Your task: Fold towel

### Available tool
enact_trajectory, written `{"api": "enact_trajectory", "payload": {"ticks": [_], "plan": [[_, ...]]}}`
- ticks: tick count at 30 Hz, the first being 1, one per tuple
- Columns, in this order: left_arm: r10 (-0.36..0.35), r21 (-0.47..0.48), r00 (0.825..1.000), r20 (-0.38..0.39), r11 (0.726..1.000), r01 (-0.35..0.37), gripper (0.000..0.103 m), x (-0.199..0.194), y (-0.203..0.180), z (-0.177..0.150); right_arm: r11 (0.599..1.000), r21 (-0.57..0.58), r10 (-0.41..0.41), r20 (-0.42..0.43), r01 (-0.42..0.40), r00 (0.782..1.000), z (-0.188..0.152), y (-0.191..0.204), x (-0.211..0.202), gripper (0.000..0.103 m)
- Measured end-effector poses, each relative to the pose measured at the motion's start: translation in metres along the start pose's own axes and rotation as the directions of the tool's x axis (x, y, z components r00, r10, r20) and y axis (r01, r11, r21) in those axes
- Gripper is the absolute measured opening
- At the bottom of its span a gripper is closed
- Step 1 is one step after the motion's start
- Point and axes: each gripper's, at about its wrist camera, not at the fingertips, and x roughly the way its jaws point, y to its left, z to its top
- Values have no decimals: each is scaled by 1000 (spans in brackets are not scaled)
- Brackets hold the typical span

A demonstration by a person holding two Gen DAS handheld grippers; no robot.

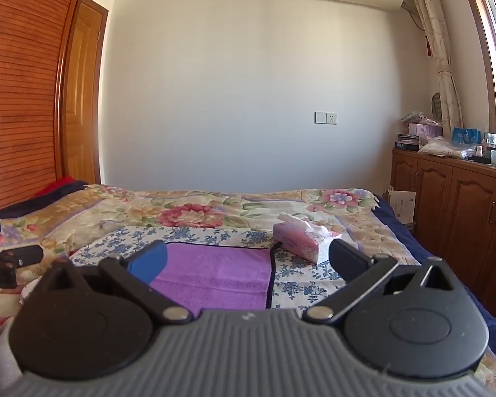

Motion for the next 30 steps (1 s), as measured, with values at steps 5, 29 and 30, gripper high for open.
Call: {"api": "enact_trajectory", "payload": {"ticks": [5,29,30], "plan": [[0,-2,1000,1,1000,0,103,-1,0,2,1000,-1,0,0,0,1000,0,0,0,103],[-2,-11,1000,5,1000,2,103,-2,0,3,1000,-3,-1,-1,1,1000,0,1,0,103],[-2,-11,1000,5,1000,2,103,-2,0,4,1000,-3,-1,-1,1,1000,0,1,0,103]]}}
